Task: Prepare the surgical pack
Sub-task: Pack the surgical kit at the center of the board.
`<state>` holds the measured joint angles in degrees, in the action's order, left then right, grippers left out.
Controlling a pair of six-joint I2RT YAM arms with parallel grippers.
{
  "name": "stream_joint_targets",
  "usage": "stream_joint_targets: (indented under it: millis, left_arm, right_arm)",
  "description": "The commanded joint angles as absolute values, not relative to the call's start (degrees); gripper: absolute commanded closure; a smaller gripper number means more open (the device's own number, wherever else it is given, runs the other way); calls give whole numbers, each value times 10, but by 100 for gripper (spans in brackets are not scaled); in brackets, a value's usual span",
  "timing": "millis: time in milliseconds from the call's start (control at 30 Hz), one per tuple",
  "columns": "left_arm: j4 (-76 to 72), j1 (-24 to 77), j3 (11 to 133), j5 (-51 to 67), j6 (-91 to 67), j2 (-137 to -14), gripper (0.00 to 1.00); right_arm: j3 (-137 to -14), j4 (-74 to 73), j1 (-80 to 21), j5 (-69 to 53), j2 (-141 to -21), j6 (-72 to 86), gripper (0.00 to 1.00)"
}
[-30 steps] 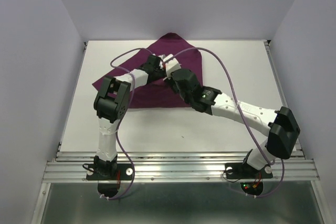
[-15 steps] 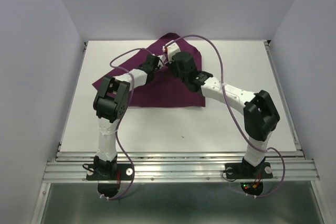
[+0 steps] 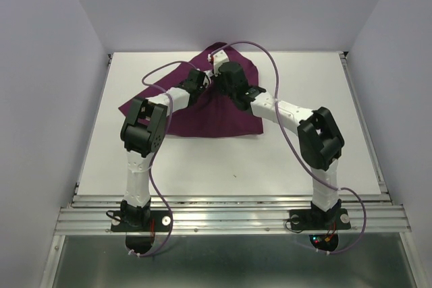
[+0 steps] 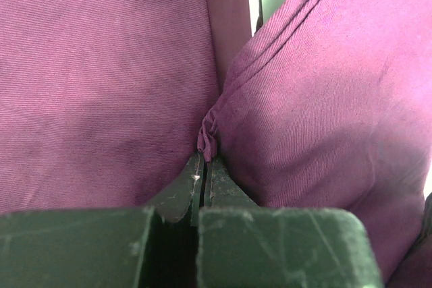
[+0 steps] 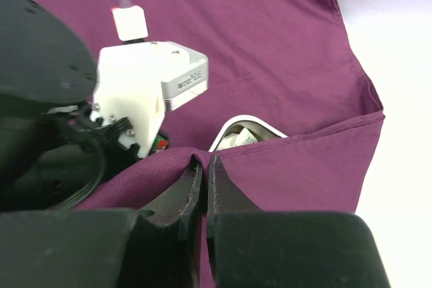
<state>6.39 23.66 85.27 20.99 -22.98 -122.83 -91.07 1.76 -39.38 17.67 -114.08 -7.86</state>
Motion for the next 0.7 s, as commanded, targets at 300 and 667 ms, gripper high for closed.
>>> stream_joint_targets:
  millis: [300,667]
  left_arm:
    - [149,232,846,163,-191,-1248,100]
    - [160,228,840,152,-172,-1228,100]
  right_arm:
    - [-958,89,-362,150,-1188,-35,99]
    - [-958,81,-352,144,-1225,-13,99]
